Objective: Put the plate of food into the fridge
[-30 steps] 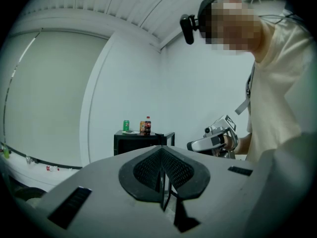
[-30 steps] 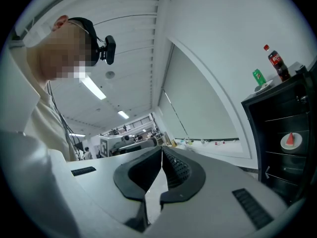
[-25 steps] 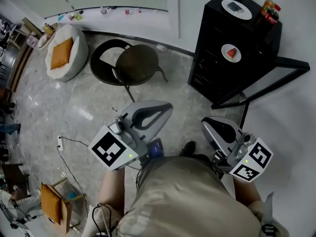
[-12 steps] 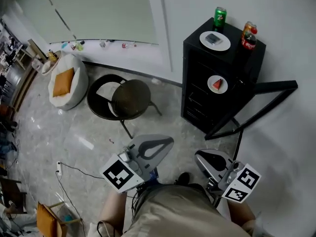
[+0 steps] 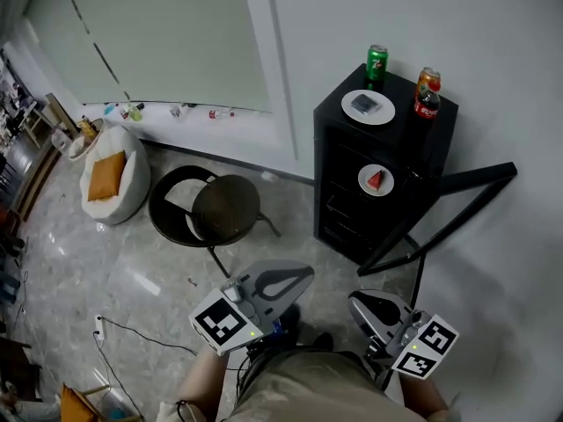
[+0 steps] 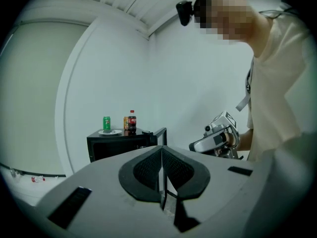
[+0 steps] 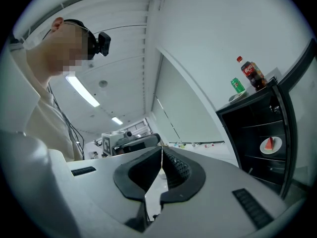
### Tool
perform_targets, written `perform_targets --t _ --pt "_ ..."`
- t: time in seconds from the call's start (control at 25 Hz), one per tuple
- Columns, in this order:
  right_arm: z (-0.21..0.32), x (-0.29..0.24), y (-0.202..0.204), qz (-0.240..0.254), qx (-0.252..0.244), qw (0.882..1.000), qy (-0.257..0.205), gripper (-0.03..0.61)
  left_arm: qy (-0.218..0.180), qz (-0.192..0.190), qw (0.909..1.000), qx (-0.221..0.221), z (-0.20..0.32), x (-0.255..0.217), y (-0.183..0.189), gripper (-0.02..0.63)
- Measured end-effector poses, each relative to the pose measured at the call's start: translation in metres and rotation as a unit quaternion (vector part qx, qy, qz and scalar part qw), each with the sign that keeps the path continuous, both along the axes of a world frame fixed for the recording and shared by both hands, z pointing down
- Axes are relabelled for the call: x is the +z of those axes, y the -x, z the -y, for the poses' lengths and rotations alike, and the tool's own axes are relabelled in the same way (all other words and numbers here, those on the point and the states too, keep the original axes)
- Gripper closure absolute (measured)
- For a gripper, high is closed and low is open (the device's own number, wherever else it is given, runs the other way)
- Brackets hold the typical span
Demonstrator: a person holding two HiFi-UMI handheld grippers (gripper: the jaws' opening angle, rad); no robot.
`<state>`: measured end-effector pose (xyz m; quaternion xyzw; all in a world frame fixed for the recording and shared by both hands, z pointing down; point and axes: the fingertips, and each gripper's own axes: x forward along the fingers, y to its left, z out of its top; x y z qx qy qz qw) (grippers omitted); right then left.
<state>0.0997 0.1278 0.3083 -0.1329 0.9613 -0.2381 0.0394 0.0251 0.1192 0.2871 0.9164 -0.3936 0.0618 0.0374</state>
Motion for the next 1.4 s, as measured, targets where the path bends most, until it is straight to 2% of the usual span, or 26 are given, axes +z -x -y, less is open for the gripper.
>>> perform_targets --t 0.24,0.48,0.68,0.84,1.04,1.28,1.4 --pt "0.016 0.002 0.008 -0.023 0.040 0.999 0.003 0.557 -0.011 -0.022 0.9992 0.033 0.024 0.002 0.011 0.603" --pt "0.034 -0.006 0.039 -0.038 0.059 0.997 -0.009 0.557 -0.009 -0.046 0.9973 0.057 0.047 0.000 0.041 0.603" --pt "0.046 -0.011 0.069 -0.049 0.068 0.996 -0.019 0.557 -0.008 -0.051 0.9954 0.080 0.062 0.006 0.067 0.603" --pt "0.055 -0.012 0.087 -0.058 0.077 0.995 -0.023 0.557 -0.011 -0.044 0.9927 0.112 0.079 0.004 0.072 0.603" --pt "0.067 -0.016 0.100 -0.066 0.092 0.993 -0.028 0.557 -0.019 -0.038 0.9831 0.178 0.097 -0.006 0.059 0.603" --pt "0.078 -0.019 0.111 -0.074 0.108 0.991 -0.031 0.557 -0.002 -0.030 0.9662 0.256 0.128 0.004 0.043 0.603" --pt "0.080 -0.022 0.119 -0.075 0.112 0.990 -0.036 0.557 -0.004 -0.011 0.9570 0.290 0.137 0.003 0.042 0.603"
